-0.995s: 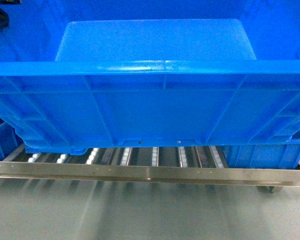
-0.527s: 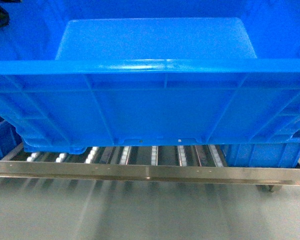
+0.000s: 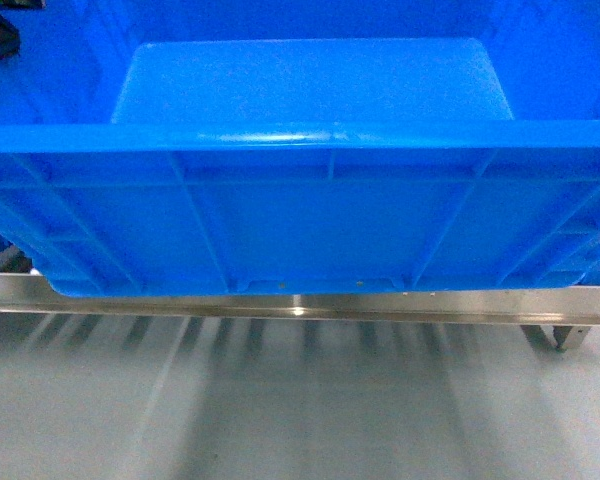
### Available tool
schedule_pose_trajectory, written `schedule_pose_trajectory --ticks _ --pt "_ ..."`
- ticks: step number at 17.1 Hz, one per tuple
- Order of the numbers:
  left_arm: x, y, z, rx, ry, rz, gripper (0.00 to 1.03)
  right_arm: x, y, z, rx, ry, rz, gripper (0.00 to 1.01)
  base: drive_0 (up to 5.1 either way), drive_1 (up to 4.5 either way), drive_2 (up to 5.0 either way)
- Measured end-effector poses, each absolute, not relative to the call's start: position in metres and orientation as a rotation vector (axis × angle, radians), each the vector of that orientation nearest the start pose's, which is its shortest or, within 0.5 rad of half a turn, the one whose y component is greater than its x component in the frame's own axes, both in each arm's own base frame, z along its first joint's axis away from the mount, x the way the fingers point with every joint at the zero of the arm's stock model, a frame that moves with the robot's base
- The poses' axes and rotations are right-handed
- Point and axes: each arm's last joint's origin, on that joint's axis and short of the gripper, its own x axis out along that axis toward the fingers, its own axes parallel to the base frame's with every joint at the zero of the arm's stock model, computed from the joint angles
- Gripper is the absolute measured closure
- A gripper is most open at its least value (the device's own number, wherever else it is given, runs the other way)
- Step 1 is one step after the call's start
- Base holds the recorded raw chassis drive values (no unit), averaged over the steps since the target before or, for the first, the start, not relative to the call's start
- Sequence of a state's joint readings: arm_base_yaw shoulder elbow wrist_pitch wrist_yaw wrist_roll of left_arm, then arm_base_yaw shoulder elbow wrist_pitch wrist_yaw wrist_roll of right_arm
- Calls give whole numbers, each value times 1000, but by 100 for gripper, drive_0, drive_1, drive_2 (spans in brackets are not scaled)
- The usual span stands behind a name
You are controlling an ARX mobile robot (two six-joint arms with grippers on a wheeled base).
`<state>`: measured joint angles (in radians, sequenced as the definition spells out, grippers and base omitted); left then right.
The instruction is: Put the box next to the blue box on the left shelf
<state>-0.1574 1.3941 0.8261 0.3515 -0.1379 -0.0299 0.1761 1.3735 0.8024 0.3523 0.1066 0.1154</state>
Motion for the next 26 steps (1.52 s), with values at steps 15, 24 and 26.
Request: schedule_pose_trajectory --ticks 15,24,26 --pt "303 -44 261 2 218 -18 81 297 50 259 84 221 56 87 0 0 0" --pt "303 -44 261 1 217 -16 81 297 50 259 84 221 58 87 0 0 0" --pt "303 -44 261 2 217 -16 81 297 50 259 84 221 58 87 0 0 0"
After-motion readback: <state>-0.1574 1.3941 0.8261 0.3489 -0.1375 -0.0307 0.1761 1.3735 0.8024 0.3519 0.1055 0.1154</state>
